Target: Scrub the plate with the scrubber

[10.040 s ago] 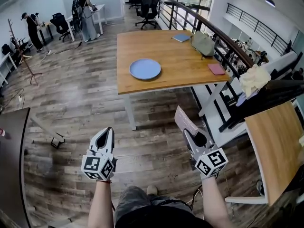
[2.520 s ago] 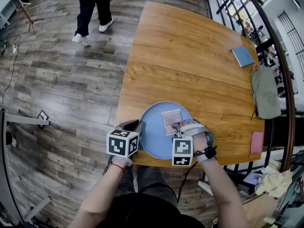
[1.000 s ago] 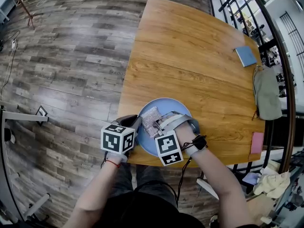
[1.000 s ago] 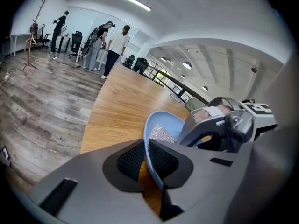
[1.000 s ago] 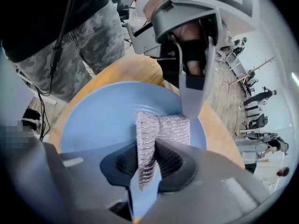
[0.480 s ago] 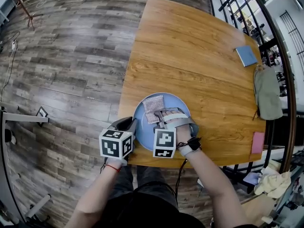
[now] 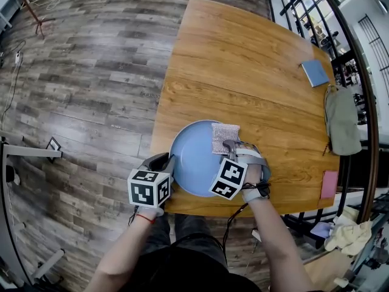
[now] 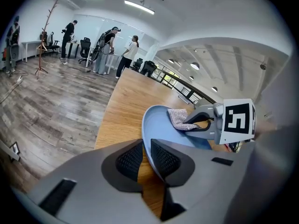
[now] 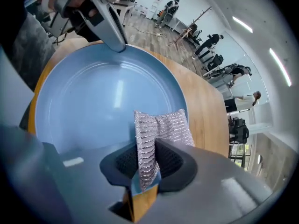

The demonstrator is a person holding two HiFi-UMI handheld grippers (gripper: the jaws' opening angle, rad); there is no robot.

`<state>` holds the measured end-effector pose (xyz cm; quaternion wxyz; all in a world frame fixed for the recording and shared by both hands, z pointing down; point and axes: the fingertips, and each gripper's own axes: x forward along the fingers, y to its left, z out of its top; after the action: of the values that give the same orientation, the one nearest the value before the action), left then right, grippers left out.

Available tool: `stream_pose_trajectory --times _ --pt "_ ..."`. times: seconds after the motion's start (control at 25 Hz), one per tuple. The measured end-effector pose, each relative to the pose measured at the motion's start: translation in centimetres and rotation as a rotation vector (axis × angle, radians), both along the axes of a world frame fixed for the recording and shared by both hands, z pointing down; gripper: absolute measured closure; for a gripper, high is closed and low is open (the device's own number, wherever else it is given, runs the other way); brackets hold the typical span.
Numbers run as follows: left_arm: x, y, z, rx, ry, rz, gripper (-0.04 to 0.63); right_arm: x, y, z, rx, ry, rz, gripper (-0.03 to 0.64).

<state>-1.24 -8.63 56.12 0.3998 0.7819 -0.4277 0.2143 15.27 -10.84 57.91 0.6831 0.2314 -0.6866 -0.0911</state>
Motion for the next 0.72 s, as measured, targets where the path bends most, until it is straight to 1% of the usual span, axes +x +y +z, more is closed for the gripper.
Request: stream_pose_trajectory --times 0.08,0.2,0.32,0.44,0.48,0.56,0.64,0.72 --pt "0.0 0.0 0.0 0.002 -0.006 -0.003 0.549 0.5 0.6 -0.2 -0.019 0.004 -0.008 0.529" --pt "0.0 -0.1 0.0 0.0 -0.011 -0.017 0.549 1.0 1.7 -0.3 -0.053 0.037 -0.041 0.529" --pt "0.1 -0.1 0.0 -0.003 -0.006 -0.034 0.549 1.8 3.2 -0.6 -0.109 0.054 -0.057 0.529" --pt "0.0 -0.2 0.0 -0.002 -0.002 -0.036 0.549 2.2 5.0 -1.0 -0.178 0.047 -0.063 0.529" --pt "0.1 -0.3 0.0 0.001 0.0 -0.032 0.549 2.2 5.8 -1.2 -0.213 0.038 -0.063 0.529" --pt "0.2 -0.4 0.0 0.009 0.003 -0.018 0.549 1.8 7.7 -1.5 -0.313 0.007 -0.068 0.529" --pt "0.3 -0.6 -0.3 0.032 0.014 -0.007 0.548 0.9 9.8 -2.0 -0.443 -0.062 -0.055 0.531" --pt "0.3 -1.0 -1.0 0.081 0.039 -0.01 0.541 -0.2 11.5 -2.6 -0.567 -0.154 -0.015 0.53"
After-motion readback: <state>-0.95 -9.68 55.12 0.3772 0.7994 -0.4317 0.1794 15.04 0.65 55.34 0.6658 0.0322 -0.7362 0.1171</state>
